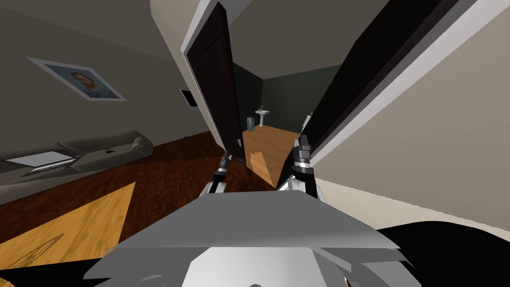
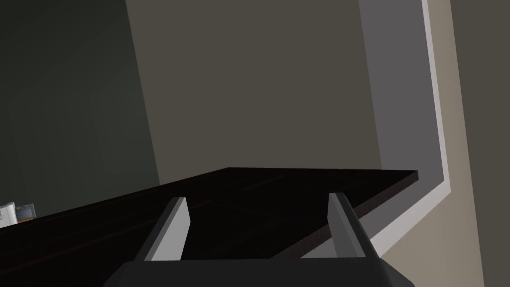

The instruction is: Push the door open

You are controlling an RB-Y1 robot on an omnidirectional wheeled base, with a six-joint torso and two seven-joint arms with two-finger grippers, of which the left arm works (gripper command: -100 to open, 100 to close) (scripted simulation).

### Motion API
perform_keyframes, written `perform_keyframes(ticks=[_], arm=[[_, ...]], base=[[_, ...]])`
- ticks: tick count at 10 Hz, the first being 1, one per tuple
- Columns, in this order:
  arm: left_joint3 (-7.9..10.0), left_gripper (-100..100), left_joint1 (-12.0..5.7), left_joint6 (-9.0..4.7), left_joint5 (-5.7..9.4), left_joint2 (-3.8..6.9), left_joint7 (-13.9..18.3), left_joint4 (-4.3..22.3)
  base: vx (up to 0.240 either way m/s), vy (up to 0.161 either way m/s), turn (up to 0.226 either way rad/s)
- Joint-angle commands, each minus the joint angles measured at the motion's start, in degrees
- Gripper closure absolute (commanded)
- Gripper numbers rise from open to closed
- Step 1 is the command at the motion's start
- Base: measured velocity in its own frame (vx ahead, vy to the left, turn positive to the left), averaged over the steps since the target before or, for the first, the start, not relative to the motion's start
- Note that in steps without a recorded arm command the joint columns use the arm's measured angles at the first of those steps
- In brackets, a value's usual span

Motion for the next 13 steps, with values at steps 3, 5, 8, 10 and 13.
perform_keyframes(ticks=[3,5,8,10,13], arm=[[-0.03,-100,-2.14,-1.71,-1.32,0.29,0.9,5.2],[-0.07,-100,-3.25,-2.59,-2.05,0.43,1.3,7.9],[-0.12,-100,-4.89,-3.88,-3.13,0.6,2.0,12.0],[-0.16,-100,-5.96,-4.73,-3.84,0.7,2.5,14.6],[-0.22,-100,-7.56,-5.99,-4.9,0.83,3.1,18.6]], base=[[0.071,0.088,-0.07],[0.087,0.095,-0.089],[0.082,0.091,-0.073],[0.059,0.091,-0.073],[0.065,0.087,-0.076]])
